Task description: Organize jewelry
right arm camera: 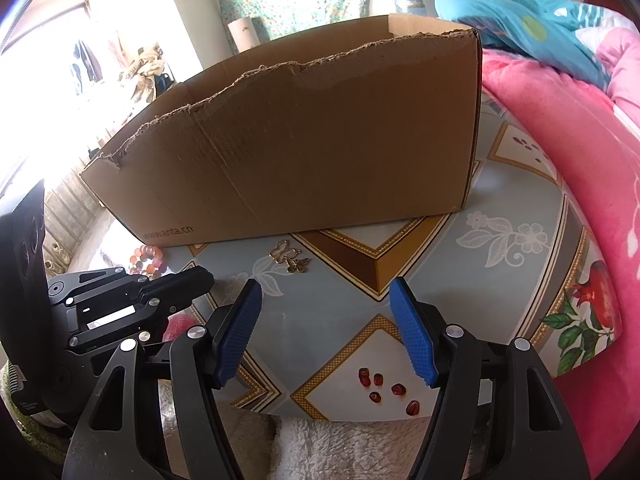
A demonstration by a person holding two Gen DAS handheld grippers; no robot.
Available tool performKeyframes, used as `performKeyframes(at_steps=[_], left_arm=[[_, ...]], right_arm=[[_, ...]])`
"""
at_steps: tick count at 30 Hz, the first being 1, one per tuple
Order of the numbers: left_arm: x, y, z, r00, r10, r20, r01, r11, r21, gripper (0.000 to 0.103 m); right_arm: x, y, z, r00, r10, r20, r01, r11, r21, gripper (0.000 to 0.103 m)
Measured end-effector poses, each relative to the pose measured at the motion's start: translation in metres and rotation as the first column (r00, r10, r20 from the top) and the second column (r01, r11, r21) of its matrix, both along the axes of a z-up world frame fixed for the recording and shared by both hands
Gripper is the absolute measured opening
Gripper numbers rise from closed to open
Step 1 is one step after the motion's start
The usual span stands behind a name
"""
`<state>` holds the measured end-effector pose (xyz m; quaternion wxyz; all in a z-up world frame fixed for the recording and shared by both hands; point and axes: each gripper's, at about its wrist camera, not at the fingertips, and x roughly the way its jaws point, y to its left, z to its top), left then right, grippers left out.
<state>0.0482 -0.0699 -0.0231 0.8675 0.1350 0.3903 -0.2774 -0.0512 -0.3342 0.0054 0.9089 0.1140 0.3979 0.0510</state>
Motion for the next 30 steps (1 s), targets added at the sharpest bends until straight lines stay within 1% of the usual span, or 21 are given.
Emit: performKeyframes(at_steps=[20, 30], left_arm=[[0.0026, -0.0039, 0.0012, 1.0, -0.003, 0.001, 0.003, 1.0, 0.009, 0.001], [0.0023, -0.0022, 0.0004, 1.0, -0.001, 0.002, 0.001, 1.0, -0.006, 0.001]], right_arm=[[0.0017, -0.0067, -0.0039, 1.0, -0.004, -0.009, 0.004, 1.0, 0.015, 0.064], [0.0029, -0.0048, -0.0014, 1.0, -0.003, -0.016, 0.003, 1.0, -0.004, 0.064]])
